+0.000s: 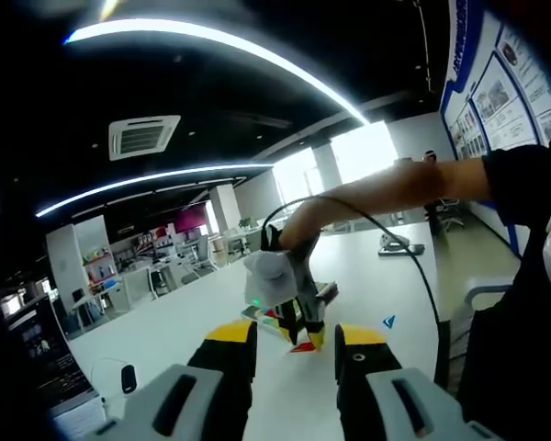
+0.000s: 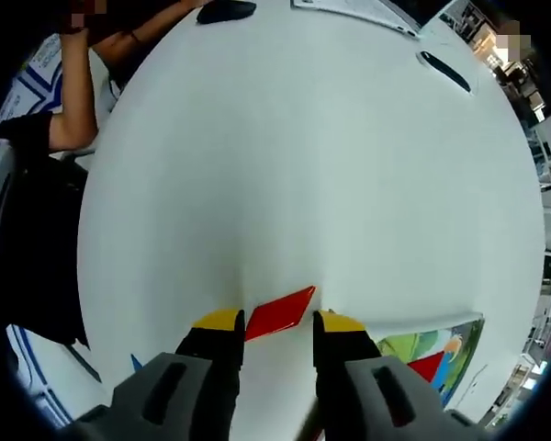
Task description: Pick up the tangram pieces one by one and place each piece onto its matching region on the pattern sheet, fitting the shapes together until the outline on the sheet is completely filled by the tangram pieces
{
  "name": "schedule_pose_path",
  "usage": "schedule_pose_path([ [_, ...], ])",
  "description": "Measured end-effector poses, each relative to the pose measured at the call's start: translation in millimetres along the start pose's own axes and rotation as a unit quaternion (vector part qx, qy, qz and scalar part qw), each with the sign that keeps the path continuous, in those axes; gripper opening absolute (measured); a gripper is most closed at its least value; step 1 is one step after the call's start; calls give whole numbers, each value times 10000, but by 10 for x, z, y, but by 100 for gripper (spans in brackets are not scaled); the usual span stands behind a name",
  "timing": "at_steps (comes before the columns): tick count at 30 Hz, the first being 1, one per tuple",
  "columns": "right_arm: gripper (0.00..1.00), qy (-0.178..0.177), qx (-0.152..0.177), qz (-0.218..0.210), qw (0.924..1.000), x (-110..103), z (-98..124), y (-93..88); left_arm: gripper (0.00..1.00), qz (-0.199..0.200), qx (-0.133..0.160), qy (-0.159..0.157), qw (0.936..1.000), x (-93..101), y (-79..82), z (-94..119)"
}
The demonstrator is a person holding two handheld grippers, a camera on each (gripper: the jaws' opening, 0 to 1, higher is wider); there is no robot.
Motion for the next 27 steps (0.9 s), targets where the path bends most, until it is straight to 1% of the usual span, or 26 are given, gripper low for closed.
schedule_pose_path([
  [2,23,-6,-23,25,10000,-3,-2,-5,35,2,5,4,10000,-5,3,1],
  [3,23,-24,-50,74,10000,0,-3,-12,35,0,-1,3,10000,-6,3,-1],
  [13,22,-6,-63,164,9998,1,-3,-4,35,0,-2,-8,10000,-14,6,-2],
  [19,22,-13,-168,245,9996,1,14,-69,35,8,-4,-12,10000,-23,4,0],
  [21,22,-17,-158,221,9996,7,37,-83,35,11,-2,-10,10000,-28,6,-1],
  [22,22,53,-44,134,9999,-6,83,-67,35,14,-9,-13,10000,-32,4,-2],
  [27,22,6,-33,86,10000,28,216,-123,35,33,-13,-10,10000,-31,-1,-10],
])
Point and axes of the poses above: the point that each gripper's makers call its tool centre point, and the gripper's own axes: z roughly backward along the fingers, x roughly to its right, y roughly out of its top, the point moved 3 cm from there along z, roughly backward along the fingers, and after that the axes turned 13 degrees about -y, right-handed, at the moved point
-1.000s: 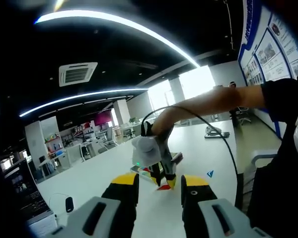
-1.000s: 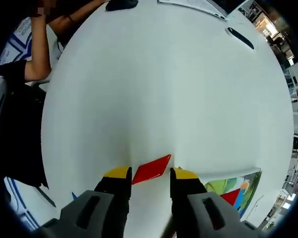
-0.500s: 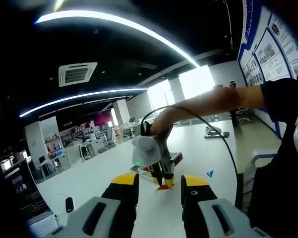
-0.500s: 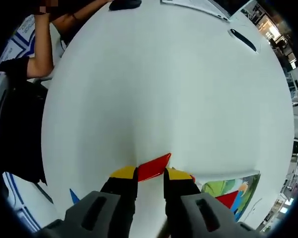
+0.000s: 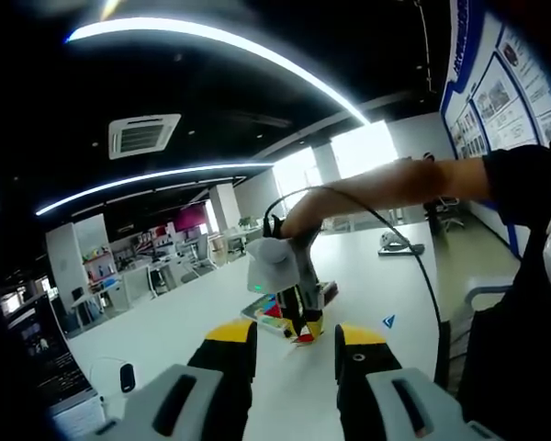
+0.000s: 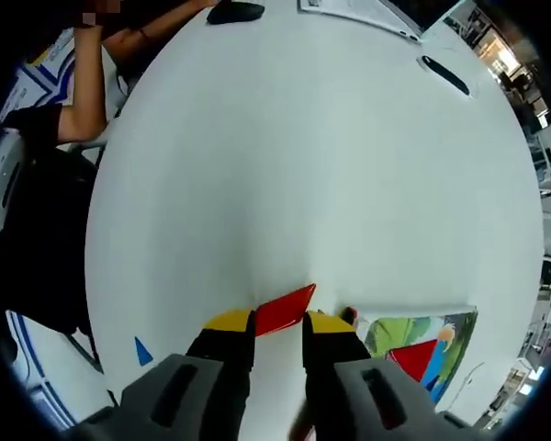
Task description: Pick up the tangram pieces one by one and place each piece onto its matching region on the pattern sheet, fitting the shapes together until the outline on the sheet is completely filled by the tangram pieces
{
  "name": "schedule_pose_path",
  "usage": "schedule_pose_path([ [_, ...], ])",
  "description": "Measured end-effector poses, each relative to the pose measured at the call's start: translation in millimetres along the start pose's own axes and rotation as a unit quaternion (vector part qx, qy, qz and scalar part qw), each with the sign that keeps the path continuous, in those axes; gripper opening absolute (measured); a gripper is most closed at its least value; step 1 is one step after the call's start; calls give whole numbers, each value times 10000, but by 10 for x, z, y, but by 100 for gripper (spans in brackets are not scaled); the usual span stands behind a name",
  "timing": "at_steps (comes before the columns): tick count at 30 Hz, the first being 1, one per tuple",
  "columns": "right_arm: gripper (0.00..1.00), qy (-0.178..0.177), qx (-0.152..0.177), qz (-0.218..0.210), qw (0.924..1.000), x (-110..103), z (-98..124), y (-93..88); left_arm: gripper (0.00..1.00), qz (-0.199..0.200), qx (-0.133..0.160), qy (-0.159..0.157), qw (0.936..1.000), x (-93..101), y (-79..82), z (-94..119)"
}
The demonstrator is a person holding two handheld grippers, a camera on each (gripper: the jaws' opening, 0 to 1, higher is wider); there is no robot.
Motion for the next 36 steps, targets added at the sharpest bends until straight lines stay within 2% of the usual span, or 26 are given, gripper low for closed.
schedule_pose_path([
  [5,22,-102,-46,-75,9999,55,148,-117,35,-3,-2,-14,10000,5,5,-8],
  [16,22,-383,-224,-234,9987,311,358,-602,35,-9,-28,-12,10000,8,-6,-11],
  [22,22,-621,-466,-326,9964,523,397,-980,35,-10,-21,-15,10000,23,-6,-16],
  [26,22,-796,-717,-214,9940,630,380,-1219,35,-4,-25,-13,10000,22,-11,-18],
  [27,22,-865,-866,-138,9924,658,384,-1292,35,-10,-31,-16,10000,23,-13,-18],
  [29,22,-886,-906,-93,9919,681,359,-1370,35,-2,-14,-19,10000,23,-10,-15],
  [36,22,-840,-869,210,9924,679,312,-1419,35,1,-16,-15,10000,13,-11,-13],
])
Point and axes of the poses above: the point that each gripper's makers call its tool centre point, and the gripper's own axes: z roughly backward along the fingers, x roughly to its right, y roughly out of its top, the point moved 3 cm from there along z, roughly backward along the fingers, and after that the axes turned 13 degrees about -y, right-handed, at the moved point
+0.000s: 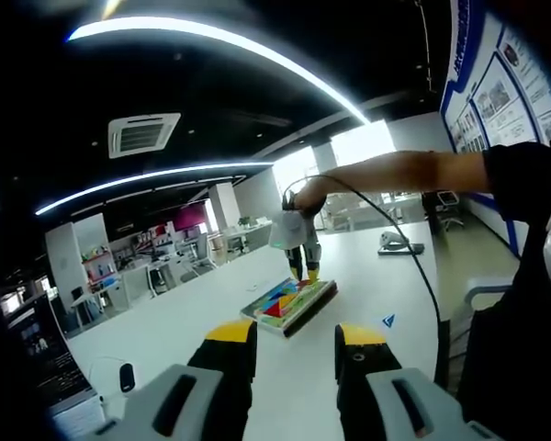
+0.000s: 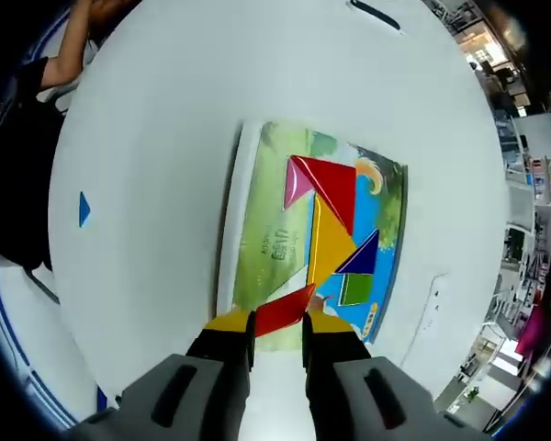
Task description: Pick up the tangram pieces one by one and place each piece onto its matching region on the pattern sheet, fitting the shapes together until the outline on the sheet is completely filled by the tangram pieces
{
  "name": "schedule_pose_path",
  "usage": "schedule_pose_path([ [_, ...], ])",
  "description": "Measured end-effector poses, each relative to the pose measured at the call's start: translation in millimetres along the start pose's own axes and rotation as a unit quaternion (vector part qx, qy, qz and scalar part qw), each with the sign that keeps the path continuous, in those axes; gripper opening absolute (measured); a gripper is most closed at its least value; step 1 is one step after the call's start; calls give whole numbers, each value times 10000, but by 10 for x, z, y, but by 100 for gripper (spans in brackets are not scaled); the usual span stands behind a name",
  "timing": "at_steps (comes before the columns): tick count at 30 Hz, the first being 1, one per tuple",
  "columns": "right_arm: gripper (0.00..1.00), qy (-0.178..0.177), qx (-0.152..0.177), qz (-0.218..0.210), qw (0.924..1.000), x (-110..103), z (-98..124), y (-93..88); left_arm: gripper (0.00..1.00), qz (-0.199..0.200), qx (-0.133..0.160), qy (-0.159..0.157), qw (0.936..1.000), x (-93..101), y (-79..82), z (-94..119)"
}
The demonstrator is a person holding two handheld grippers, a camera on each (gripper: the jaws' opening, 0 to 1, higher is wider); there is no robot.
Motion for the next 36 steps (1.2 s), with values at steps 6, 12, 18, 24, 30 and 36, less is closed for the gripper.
schedule_pose_path([
  [6,22,62,75,241,9997,-21,-52,5,35,6,0,8,10000,-6,-4,4],
  [12,22,-31,84,423,9991,9,-135,-20,35,3,27,1,10000,2,10,11],
  [18,22,-13,27,498,9988,4,-196,-52,35,12,14,7,10000,-13,3,9],
  [24,22,13,79,582,9983,-4,-219,-7,35,8,6,8,10000,-12,0,9],
  [30,22,-24,113,776,9969,-8,-248,50,35,3,13,12,10000,-6,2,15],
  [36,22,-50,-27,968,9953,-7,-247,-4,35,3,20,17,10000,-4,-1,19],
])
Point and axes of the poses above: the point that each gripper's makers call its tool centre point, and the gripper's own axes: z roughly backward along the fingers, x roughly to its right, y roughly out of its top, the point moved 3 cm from there along z, roughly backward along the fingers, and after that the axes turned 13 degrees about -y, right-handed, at the moved point
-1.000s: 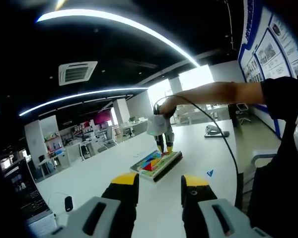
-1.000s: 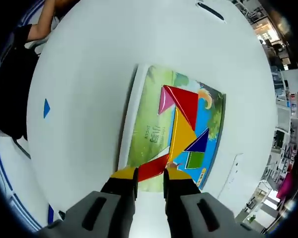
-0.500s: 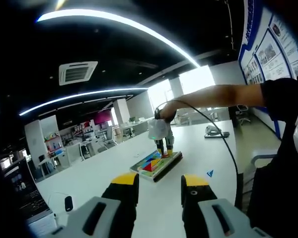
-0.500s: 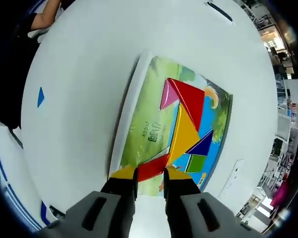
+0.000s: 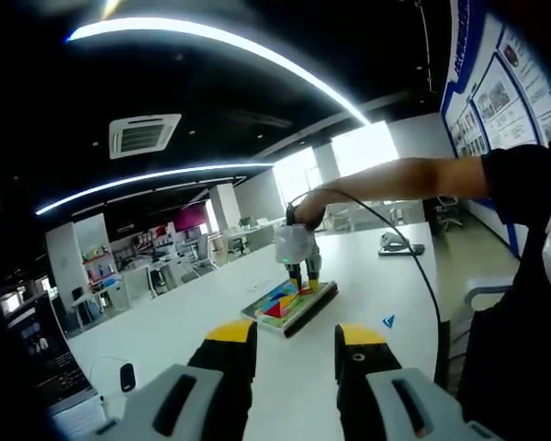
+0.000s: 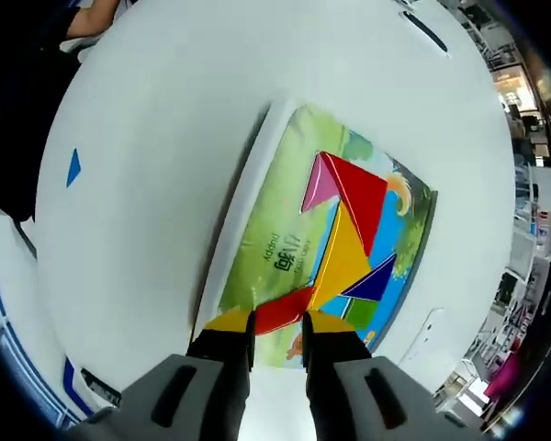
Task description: Pick up the tangram pieces one by one and place each piece onto its matching region on the pattern sheet, fitting the shapes together until the outline on the sheet is completely filled by the tangram pieces
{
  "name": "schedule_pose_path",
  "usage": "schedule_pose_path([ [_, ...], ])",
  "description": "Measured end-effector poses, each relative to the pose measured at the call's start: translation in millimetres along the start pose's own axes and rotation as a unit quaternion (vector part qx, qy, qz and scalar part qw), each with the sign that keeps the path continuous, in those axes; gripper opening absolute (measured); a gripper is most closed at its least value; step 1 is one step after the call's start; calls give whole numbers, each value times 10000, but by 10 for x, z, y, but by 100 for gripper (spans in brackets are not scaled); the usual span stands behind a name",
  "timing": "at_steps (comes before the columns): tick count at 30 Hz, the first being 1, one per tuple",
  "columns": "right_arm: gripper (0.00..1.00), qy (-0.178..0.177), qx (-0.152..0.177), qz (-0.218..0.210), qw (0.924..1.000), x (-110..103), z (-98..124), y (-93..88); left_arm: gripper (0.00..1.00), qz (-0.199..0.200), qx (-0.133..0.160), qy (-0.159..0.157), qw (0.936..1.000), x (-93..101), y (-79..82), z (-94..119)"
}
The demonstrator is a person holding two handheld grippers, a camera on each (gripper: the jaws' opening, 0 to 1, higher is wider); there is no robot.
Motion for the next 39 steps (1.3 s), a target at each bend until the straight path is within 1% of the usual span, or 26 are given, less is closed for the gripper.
schedule_pose_path([
  [3,22,10,-47,20,10000,-16,-7,-24,35,-7,-5,-2,10000,5,-1,-2],
  [13,22,-53,-26,299,9995,-26,0,1,35,-18,-3,-12,10000,19,5,-11],
  [19,22,-94,-22,337,9994,-17,-8,20,35,-18,-10,-8,10000,15,-1,-9],
  [23,22,-90,-46,510,9986,-26,-11,34,35,-26,-9,-2,10000,9,2,-4],
  [31,22,-37,-68,432,9990,-14,-26,22,35,-30,7,-9,10000,23,8,-2],
  [35,22,-33,-82,497,9987,-14,-28,25,35,-35,3,-11,10000,27,10,-4],
  [39,23,-32,-109,415,9991,-14,-28,21,35,-33,11,-11,10000,32,15,-2],
])
Point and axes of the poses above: the point that each gripper's makers call its tool centre point, and the gripper's own axes: z roughly backward along the fingers, x roughly to its right, y roughly out of its top, the point moved 3 cm from there along z, roughly backward along the fingers, and after that the axes turned 13 degrees about -y, right-handed, at the moved point
